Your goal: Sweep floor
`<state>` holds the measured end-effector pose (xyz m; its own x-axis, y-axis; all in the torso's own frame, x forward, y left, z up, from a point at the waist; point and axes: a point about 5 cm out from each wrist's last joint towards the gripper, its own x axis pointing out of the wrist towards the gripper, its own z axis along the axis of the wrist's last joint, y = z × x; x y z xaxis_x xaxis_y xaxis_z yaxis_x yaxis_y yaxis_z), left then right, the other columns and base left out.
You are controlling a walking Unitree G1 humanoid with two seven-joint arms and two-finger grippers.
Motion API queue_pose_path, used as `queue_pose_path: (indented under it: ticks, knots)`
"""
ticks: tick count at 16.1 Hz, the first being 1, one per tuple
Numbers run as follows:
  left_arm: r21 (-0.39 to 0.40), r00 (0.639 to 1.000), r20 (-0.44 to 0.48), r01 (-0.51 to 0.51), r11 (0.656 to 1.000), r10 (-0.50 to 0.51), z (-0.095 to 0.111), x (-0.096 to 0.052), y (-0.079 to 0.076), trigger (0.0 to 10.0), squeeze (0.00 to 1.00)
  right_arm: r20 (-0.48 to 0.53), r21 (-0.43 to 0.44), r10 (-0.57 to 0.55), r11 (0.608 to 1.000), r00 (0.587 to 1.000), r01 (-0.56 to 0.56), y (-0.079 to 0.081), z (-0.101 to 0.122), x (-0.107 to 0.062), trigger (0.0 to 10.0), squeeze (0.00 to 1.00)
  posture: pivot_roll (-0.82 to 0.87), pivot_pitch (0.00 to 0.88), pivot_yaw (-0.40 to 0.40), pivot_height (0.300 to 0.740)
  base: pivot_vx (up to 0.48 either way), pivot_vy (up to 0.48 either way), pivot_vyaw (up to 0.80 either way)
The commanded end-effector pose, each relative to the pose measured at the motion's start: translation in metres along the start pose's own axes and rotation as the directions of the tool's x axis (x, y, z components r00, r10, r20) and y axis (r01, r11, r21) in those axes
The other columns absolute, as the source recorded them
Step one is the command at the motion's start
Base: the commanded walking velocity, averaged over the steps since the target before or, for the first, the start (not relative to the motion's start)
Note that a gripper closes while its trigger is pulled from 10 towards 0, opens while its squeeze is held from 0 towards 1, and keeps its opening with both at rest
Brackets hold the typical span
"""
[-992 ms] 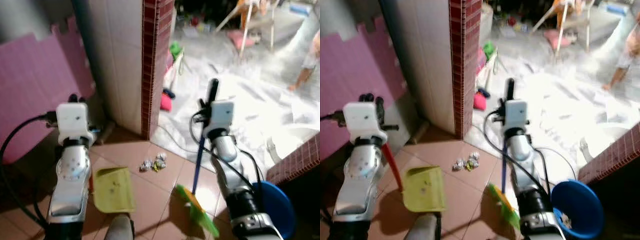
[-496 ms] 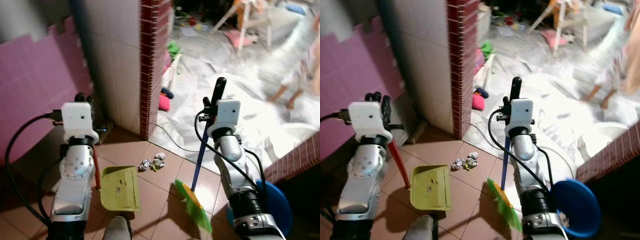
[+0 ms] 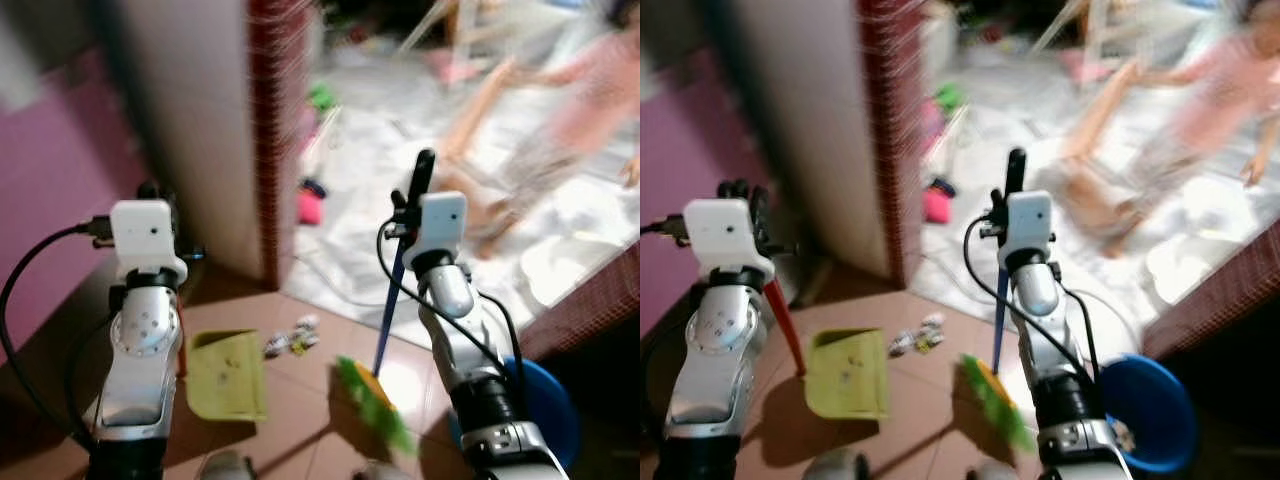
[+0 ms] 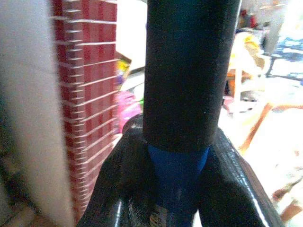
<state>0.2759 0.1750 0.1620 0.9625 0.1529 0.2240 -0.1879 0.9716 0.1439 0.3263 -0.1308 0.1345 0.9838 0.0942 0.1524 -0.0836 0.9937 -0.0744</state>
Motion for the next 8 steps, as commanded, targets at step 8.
queue_pose_path:
  ticks: [8]
  knots:
    - [-0.005, 0.997, 0.080, 0.002, 1.000, -0.001, 0.0160, 0.0029, -0.0051, 10.0, 0.00, 0.021, -0.025, -0.015, 1.000, 1.000, 0.016, -0.0072, 0.0043, 0.0003, 10.0, 0.00, 0.01, 0.020, -0.054, 0.740, 0.000, 0.000, 0.00]
